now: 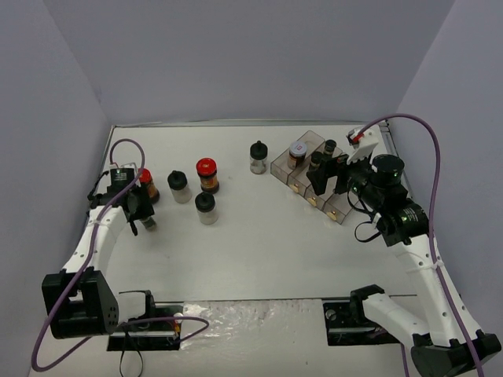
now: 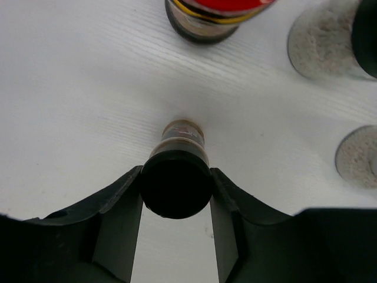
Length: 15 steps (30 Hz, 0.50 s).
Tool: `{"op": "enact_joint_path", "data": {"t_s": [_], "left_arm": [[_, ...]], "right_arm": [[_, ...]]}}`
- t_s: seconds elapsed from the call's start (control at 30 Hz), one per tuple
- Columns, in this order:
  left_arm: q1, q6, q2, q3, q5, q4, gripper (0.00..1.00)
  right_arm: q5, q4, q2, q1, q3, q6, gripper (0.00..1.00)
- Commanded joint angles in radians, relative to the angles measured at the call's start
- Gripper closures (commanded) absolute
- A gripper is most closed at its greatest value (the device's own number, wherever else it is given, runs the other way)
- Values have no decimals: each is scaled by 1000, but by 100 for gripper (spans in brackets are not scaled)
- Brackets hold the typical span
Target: Organize the condiment bottles
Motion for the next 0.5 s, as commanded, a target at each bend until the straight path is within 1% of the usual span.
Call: {"op": "enact_joint_path", "data": {"t_s": [0.0, 0.1, 0.17, 0.27, 0.3, 0.37, 0.47], "left_arm": [[-173, -93, -132, 116, 42, -166, 100], [-297, -160, -174, 127, 13, -224, 100], [-391, -237, -187, 140, 4, -252, 100], [-557, -316, -181, 176, -44, -269, 100], [-633, -351, -167, 191, -64, -270, 100], [-739, -388, -138, 231, -108, -271, 100], [-872, -417, -48, 328, -157, -233, 100]], "right_arm": [[-5, 38, -11, -6, 28, 1, 0], [0, 36, -10, -5, 31, 0, 0], [2, 36, -4, -6, 37, -1, 0], [5, 33, 7, -6, 47, -4, 0], [5, 32, 15, -5, 51, -5, 0], [5, 32, 23, -5, 59, -8, 0], [4, 32, 38, -5, 65, -9, 0]]}}
